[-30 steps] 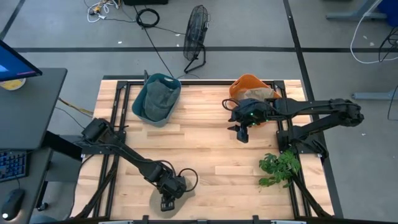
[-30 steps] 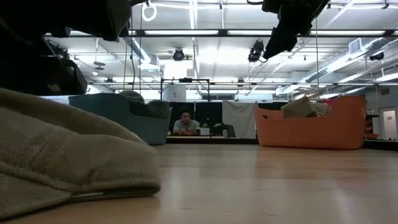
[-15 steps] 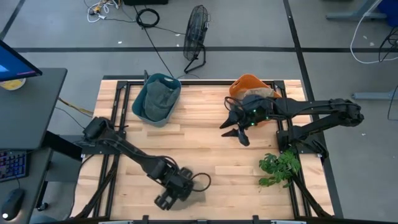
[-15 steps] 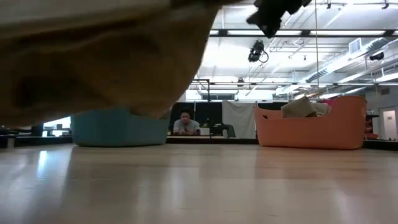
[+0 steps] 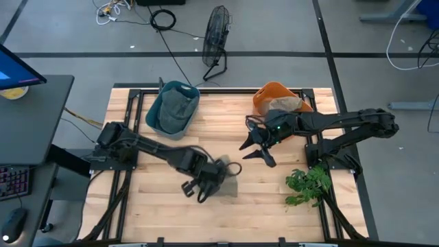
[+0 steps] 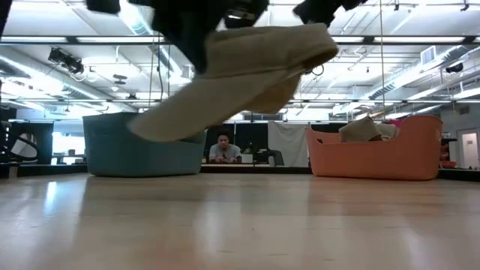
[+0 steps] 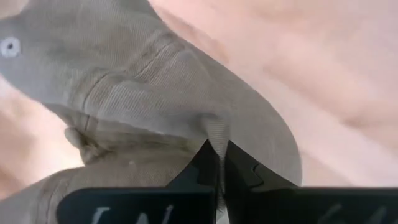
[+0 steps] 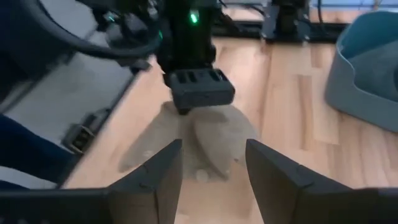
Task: Pick & Place hat
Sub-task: Put the brown cap into the orange bin
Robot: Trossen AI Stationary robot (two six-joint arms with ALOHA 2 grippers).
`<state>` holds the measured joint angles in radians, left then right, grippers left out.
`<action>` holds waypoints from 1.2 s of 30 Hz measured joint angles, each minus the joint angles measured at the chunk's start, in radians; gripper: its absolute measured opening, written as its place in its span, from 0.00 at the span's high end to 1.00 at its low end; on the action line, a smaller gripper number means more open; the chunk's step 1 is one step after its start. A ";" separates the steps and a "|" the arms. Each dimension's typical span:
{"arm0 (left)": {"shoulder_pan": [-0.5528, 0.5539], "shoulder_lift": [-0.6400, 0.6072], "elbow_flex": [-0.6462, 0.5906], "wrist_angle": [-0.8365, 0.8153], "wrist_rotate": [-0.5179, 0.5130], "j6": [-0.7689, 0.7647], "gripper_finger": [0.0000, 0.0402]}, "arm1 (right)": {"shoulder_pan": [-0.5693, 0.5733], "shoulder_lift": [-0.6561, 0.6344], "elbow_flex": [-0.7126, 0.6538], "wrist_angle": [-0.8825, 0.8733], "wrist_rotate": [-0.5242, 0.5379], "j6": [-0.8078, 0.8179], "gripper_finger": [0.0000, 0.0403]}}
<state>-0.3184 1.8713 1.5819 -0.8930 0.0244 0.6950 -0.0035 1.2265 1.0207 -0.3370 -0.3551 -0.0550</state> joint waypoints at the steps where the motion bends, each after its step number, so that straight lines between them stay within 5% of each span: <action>1: 0.011 0.000 0.003 0.005 -0.008 0.027 0.99 | 0.003 0.014 0.000 0.001 0.016 -0.008 0.56; 14: 0.082 -0.001 0.116 0.033 -0.021 0.049 0.99 | 0.005 0.213 0.000 0.135 0.165 -0.140 0.56; 27: 0.082 -0.001 0.114 -0.003 -0.016 -0.003 0.99 | 0.015 0.215 0.000 0.194 0.155 -0.245 0.56; 36: 0.085 -0.001 0.113 0.001 0.096 0.008 0.99 | 0.030 0.210 0.000 0.223 0.156 -0.255 0.56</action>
<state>-0.2337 1.8706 1.6951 -0.8924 0.1204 0.7028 0.0269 1.4361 1.0210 -0.1140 -0.1988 -0.3102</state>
